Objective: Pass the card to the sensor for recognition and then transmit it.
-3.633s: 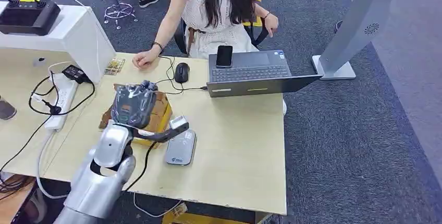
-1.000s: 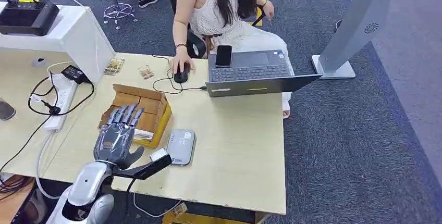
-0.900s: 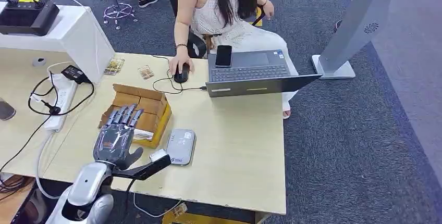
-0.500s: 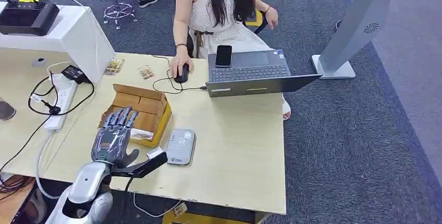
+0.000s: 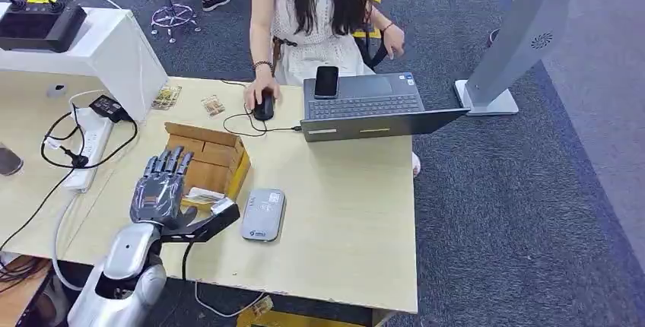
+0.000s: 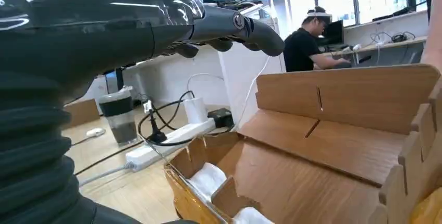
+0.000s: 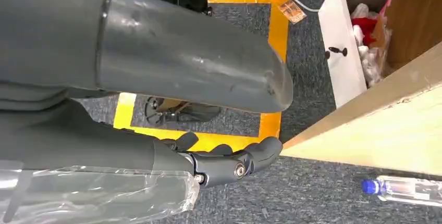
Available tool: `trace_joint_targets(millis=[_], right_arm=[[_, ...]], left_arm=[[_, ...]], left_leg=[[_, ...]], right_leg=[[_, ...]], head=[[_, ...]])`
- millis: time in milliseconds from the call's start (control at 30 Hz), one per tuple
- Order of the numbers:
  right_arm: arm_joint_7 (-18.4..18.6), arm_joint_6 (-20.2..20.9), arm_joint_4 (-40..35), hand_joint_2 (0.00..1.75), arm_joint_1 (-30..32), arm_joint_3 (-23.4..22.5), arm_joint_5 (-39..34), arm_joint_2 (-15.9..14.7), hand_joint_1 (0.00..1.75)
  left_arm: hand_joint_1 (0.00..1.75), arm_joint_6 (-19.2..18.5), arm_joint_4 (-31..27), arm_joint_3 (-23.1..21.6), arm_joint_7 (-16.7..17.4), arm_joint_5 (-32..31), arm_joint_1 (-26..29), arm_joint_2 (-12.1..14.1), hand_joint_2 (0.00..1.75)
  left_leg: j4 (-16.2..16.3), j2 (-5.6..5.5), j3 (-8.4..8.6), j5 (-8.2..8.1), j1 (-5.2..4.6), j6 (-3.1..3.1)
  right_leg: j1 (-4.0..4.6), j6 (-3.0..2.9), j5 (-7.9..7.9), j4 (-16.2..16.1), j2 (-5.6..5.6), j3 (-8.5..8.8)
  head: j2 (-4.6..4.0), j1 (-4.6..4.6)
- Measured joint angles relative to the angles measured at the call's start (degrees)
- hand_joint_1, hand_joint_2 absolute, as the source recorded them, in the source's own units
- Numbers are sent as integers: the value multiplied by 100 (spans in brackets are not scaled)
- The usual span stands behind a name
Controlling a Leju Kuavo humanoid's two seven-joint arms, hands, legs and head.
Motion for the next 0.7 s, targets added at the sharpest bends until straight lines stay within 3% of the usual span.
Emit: trace_joint_targets(millis=[700], right_arm=[[35, 50, 0, 0, -24, 0, 52, 26, 0]], left_arm=[[0, -2, 415, -17, -275, -26, -7, -197, 175]], left_leg=[[0, 1, 0, 0, 0, 0]], right_leg=[[0, 0, 0, 0, 0, -1]], head=[[0, 0]])
